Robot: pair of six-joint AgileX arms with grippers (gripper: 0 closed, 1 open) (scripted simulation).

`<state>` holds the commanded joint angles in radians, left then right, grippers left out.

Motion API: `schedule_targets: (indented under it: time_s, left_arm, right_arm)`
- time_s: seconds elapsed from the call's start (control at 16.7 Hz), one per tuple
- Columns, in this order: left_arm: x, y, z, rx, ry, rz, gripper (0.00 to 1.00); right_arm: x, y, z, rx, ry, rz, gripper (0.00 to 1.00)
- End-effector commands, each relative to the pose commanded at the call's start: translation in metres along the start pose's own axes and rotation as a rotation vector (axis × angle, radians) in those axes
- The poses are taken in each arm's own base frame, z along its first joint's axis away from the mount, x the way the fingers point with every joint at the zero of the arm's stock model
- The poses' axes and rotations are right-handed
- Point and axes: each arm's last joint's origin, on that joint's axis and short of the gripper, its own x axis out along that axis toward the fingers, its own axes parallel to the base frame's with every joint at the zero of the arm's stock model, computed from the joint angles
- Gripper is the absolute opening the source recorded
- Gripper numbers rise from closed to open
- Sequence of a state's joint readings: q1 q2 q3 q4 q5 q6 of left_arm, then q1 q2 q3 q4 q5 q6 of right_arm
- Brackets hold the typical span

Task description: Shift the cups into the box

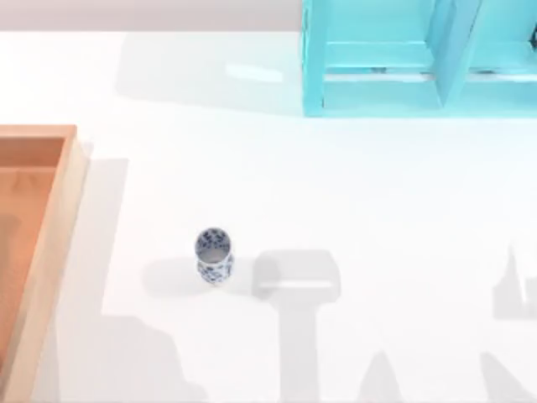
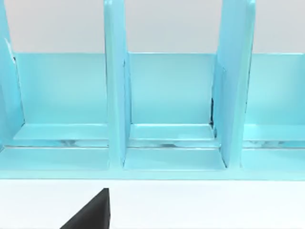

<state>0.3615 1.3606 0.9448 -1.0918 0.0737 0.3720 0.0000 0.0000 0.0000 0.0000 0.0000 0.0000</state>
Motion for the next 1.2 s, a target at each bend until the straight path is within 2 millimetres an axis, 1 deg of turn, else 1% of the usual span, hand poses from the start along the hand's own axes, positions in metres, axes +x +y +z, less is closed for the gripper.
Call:
schedule_targets:
  time_s: [0.24,0.36,0.48,0.66,0.78,0.9,1.02,1.2]
  left_arm:
    - [0.000,0.000,0.000,0.001,-0.001,0.000,1.00]
    - [-0.004,-0.001,0.001,0.006,0.000,-0.001,1.00]
    - [-0.017,-0.001,0.005,0.012,0.004,-0.004,1.00]
    - [-0.051,-0.001,0.011,0.008,0.007,-0.006,1.00]
    - [-0.074,-0.002,0.011,0.005,0.004,-0.003,1.00]
    - [-0.092,-0.004,0.010,0.003,0.001,-0.001,1.00]
    - [-0.100,-0.005,0.009,0.001,-0.001,0.000,1.00]
    - [-0.099,-0.004,0.009,-0.001,0.000,0.000,1.00]
  right_arm:
    - [0.000,0.000,0.000,0.000,0.000,0.000,1.00]
    - [0.000,0.000,0.000,0.000,0.000,0.000,1.00]
    - [0.000,0.000,0.000,0.000,0.000,0.000,1.00]
    - [0.000,0.000,0.000,0.000,0.000,0.000,1.00]
    - [0.000,0.000,0.000,0.000,0.000,0.000,1.00]
    - [0.000,0.000,0.000,0.000,0.000,0.000,1.00]
    - [0.000,0.000,0.000,0.000,0.000,0.000,1.00]
    - [0.000,0.000,0.000,0.000,0.000,0.000,1.00]
